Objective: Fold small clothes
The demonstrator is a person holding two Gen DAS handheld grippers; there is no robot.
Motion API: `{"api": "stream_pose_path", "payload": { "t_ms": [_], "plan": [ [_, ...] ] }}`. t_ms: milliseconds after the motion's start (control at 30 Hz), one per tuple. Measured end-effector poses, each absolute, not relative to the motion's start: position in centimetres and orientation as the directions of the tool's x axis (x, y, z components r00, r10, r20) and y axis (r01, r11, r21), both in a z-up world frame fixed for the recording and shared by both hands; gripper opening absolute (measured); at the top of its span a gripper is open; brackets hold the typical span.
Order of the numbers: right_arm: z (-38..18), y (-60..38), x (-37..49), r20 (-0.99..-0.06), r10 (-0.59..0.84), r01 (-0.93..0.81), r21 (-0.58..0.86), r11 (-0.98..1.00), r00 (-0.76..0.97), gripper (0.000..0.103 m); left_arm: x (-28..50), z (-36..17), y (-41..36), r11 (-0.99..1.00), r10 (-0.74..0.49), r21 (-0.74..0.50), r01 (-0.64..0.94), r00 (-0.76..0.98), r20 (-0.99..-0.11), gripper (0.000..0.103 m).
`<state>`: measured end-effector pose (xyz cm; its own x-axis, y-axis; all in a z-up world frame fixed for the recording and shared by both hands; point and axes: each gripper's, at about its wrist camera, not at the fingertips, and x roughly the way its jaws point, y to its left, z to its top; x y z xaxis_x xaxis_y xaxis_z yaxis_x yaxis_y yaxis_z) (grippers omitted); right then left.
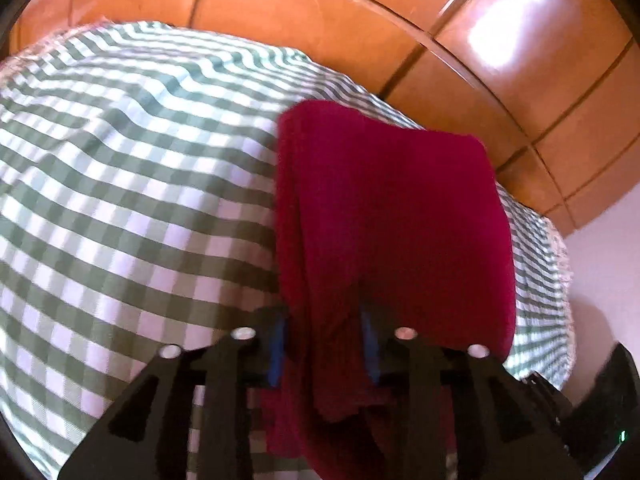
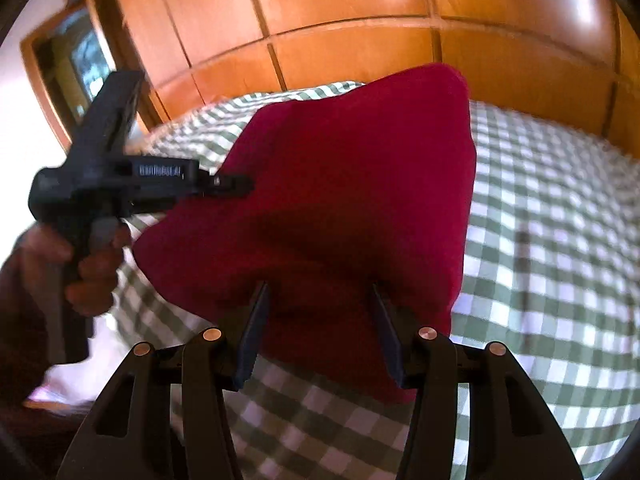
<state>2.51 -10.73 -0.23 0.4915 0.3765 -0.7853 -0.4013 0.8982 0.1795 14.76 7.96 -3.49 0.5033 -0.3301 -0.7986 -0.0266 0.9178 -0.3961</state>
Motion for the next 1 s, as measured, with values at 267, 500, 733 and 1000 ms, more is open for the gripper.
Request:
{"api": "stream_pose_path", "payload": {
  "t_ms": [267, 500, 733, 1000],
  "plan": [
    [3.6, -13.6, 4.6, -0.760, 0.455, -0.379, 0.295, 0.877, 0.464, 0.056, 14.3, -0.4, 6.3, 0.982, -0.171, -0.183, 0.041, 0.596, -0.784, 0.050],
    [5.1, -15.1, 12.0, -0.742, 0.376, -0.255, 0.279, 0.926, 0.554, 0.056, 13.8, -0.5, 5.5, 0.994, -0.112, -0.099, 0.054, 0.618, -0.778, 0.051],
    [3.5, -13.6, 18.5, -0.800, 0.319, -0.230, 0.231, 0.945, 0.509, 0.056, 13.5, -0.7, 5.1, 0.995, -0.099, -0.074, 0.065, 0.621, -0.778, 0.052],
    [0.8, -12.2, 21.9, -0.862, 0.232, -0.240, 0.134, 0.962, 0.451, 0.056, 13.7, -1.2, 4.9, 0.995, -0.097, -0.067, 0.072, 0.622, -0.777, 0.054]
  ]
}}
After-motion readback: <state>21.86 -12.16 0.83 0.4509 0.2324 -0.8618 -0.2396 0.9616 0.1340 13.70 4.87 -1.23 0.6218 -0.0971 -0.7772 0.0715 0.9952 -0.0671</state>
